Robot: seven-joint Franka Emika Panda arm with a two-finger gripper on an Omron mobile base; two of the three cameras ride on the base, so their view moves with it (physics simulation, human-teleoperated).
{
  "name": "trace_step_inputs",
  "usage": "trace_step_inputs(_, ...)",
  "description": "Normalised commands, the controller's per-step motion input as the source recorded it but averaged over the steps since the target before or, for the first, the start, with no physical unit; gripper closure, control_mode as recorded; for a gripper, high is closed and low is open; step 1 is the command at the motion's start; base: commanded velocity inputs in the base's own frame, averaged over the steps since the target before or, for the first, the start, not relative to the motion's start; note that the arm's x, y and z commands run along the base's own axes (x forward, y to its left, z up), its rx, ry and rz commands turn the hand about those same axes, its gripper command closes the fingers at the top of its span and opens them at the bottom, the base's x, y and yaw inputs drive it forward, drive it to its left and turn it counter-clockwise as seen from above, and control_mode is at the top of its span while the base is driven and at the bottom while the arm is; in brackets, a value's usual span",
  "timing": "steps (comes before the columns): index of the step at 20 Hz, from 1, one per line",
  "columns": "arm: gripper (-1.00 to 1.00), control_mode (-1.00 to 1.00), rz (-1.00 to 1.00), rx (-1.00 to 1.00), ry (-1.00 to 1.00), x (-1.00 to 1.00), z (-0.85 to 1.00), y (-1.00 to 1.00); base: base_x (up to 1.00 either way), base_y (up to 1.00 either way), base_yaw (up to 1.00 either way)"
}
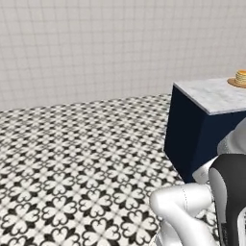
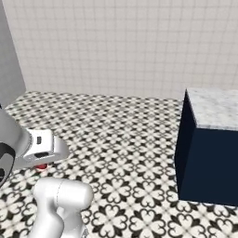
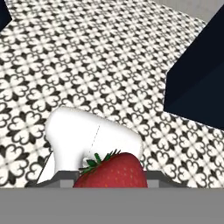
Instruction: Take the strawberry from the fridge and place it on top of the pancake, located on the dining counter.
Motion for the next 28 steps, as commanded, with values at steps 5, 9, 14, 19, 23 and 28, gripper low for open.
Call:
trace_step_inputs(5,1.00,1.00,0.00,0.00,0.00,0.00,0.00,0.00,1.00,0.00,0.00)
trace_step_inputs(9,1.00,1.00,0.00,0.00,0.00,0.00,0.00,0.00,1.00,0.06,-0.04)
trace_step_inputs(14,1.00,1.00,0.00,0.00,0.00,0.00,0.00,0.00,1.00,0.22,-0.34)
trace_step_inputs(19,1.00,1.00,0.00,0.00,0.00,0.00,0.00,0.00,0.81,0.55,-0.43)
trace_step_inputs(23,1.00,1.00,0.00,0.00,0.00,0.00,0.00,0.00,0.81,0.67,-0.39)
trace_step_inputs(28,1.00,1.00,0.00,0.00,0.00,0.00,0.00,0.00,1.00,0.71,-0.48)
